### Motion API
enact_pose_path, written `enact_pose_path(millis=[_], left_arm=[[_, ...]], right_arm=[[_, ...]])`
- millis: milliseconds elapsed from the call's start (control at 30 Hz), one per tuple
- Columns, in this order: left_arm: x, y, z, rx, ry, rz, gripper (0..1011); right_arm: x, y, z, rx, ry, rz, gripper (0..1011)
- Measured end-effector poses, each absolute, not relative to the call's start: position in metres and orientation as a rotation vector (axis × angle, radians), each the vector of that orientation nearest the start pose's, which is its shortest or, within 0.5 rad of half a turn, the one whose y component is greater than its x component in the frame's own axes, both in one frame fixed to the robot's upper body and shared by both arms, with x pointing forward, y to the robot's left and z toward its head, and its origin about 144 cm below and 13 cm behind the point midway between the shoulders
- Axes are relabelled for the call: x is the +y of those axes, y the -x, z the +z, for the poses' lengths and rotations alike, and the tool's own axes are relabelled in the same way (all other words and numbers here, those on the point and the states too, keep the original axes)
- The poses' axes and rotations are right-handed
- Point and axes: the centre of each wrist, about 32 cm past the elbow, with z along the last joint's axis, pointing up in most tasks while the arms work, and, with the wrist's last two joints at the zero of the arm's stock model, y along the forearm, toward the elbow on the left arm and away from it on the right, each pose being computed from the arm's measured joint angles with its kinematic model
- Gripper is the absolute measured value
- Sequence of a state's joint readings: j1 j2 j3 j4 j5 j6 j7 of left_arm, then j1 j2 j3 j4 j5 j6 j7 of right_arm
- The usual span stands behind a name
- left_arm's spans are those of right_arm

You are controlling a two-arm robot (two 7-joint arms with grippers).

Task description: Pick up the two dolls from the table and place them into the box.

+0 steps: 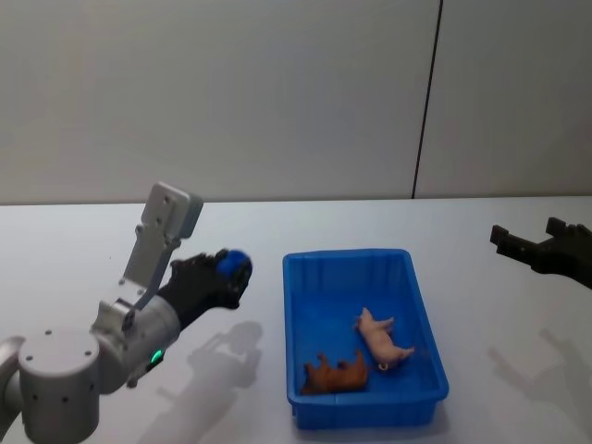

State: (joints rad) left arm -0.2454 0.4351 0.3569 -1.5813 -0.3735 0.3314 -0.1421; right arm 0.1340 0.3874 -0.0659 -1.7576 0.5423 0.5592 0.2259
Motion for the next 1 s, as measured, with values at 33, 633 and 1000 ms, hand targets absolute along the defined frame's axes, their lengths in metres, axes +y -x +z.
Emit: enact_pose_path(millis=[33,633,1000], left_arm=[[0.248,-0.508,1.207,0.062,-0.26,1.112,333],[0.23,-0.542,1.227,0.01,-0.125,0.888,238],[0.218,-0.569,1.231,0.041,-0.105,0.708,219]], right_arm=[[-0.297,-0.483,1.251,0.304,0.103,-1.145,1001],[-0.297,-0.483,1.251,0.304,0.103,-1.145,1001],[-0.297,-0.483,1.251,0.304,0.103,-1.145,1001]])
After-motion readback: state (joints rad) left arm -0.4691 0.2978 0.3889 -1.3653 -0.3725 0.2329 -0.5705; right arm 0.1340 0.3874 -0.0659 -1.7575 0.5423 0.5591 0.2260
